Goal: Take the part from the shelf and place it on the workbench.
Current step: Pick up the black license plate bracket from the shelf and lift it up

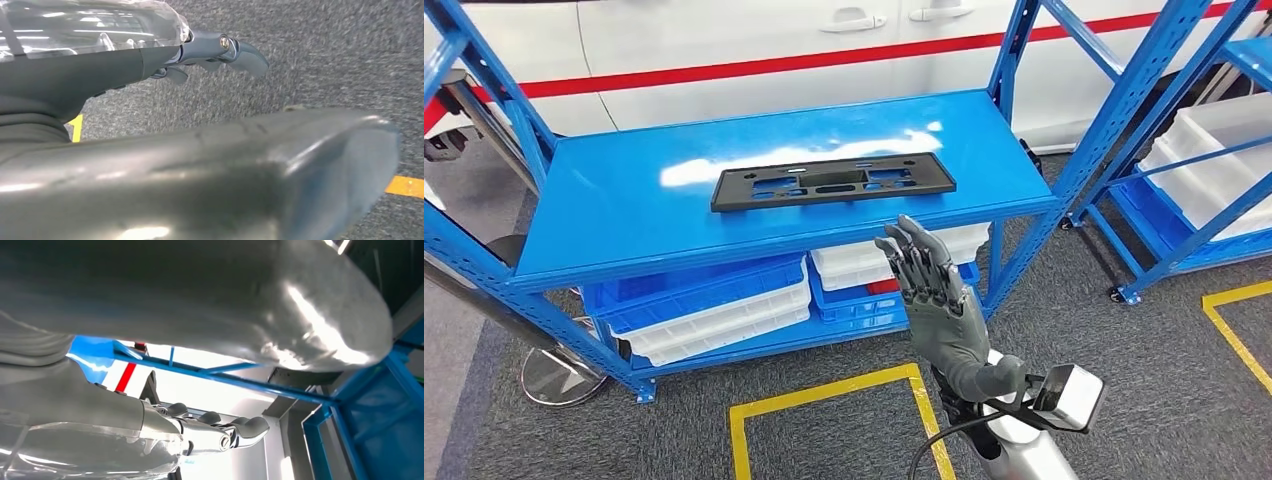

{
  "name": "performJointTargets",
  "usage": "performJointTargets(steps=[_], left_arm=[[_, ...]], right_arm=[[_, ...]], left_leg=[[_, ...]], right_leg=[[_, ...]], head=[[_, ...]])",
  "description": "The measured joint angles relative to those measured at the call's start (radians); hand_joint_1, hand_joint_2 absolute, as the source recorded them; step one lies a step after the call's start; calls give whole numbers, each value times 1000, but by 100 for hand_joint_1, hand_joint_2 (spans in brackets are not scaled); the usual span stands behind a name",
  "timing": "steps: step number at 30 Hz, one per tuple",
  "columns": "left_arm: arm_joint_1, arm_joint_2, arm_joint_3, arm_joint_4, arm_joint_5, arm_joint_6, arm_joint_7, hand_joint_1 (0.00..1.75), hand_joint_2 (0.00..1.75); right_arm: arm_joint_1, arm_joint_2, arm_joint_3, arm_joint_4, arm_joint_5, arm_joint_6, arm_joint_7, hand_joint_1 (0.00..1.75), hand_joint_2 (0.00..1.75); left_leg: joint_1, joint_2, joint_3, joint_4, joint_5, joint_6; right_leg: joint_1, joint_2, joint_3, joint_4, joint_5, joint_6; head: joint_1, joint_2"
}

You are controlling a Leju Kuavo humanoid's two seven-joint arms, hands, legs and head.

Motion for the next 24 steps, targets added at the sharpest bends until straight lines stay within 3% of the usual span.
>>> performJointTargets(steps=[3, 5, 8, 9, 10, 12, 14, 15, 18, 20, 23, 24], left_arm=[[-1, 1, 0, 0, 4, -1, 0, 0, 0], [-2, 2, 2, 1, 6, -2, -1, 0, 0], [1, 2, 3, 1, 8, -3, -3, 0, 0], [3, 2, 3, 2, 7, -5, -4, 0, 0], [4, 2, 3, 2, 7, -6, -5, 0, 0], [5, 4, 3, 2, 5, -7, -8, 0, 0], [5, 5, 3, 2, 2, -8, -11, 0, 0], [5, 5, 3, 2, 0, -9, -11, 0, 0], [6, 5, 3, 3, -4, -9, -11, 0, 0], [7, 5, 3, 3, -6, -9, -10, 0, 0], [5, 6, 3, 3, -6, -9, -8, 0, 0], [5, 7, 3, 3, -6, -9, -5, 0, 0]], right_arm=[[2, 0, 3, 6, 2, 3, -2, 0, 0], [2, 0, 5, 9, 2, 7, -3, 0, 0], [4, -1, 7, 15, 2, 9, -3, 0, 0], [6, -1, 7, 17, 3, 10, -4, 0, 0], [8, -1, 7, 20, 3, 9, -4, 0, 0], [12, -1, 7, 23, 5, 7, -4, 0, 0], [14, -1, 7, 25, 8, 6, -4, 0, 0], [15, -1, 7, 25, 9, 5, -4, 0, 0], [20, -1, 8, 25, 12, 5, -4, 0, 0], [20, -2, 8, 25, 12, 5, -4, 0, 0], [24, -4, 8, 27, 12, 6, -4, 0, 0], [26, -6, 8, 28, 12, 6, -4, 0, 0]], left_leg=[[-2, 3, 4, 0, -10, -16], [0, 3, -13, 48, -38, -26], [6, 2, -116, 236, -111, -35], [7, 2, -144, 278, -114, -37], [8, 2, -156, 283, -97, -38], [9, 2, -124, 183, -15, -36], [8, 0, -73, 62, 40, -27], [6, -1, -60, 28, 46, -22], [5, -3, -48, 4, 36, -3], [8, -3, -32, -4, 32, 9], [7, -2, -15, -7, 20, 21], [6, -2, -10, -6, 15, 22]], right_leg=[[-3, 5, 8, -18, -9, -12], [-9, 7, 20, -26, -13, -22], [-9, 7, 34, -27, -24, -31], [-9, 9, 39, -27, -28, -31], [-9, 11, 46, -27, -34, -30], [-9, 14, 64, -27, -46, -25], [-7, 17, 75, -25, -58, -17], [-5, 18, 76, -25, -62, -12], [-4, 18, 76, -19, -62, 5], [-5, 15, 59, 26, -81, 14], [-9, 11, -50, 206, -150, 23], [-10, 10, -84, 250, -158, 24]], head=[[0, 0], [0, 0], [0, 0], [0, 0], [0, 0], [0, 0], [0, 0], [0, 0], [0, 0], [0, 0], [0, 0], [0, 0]])
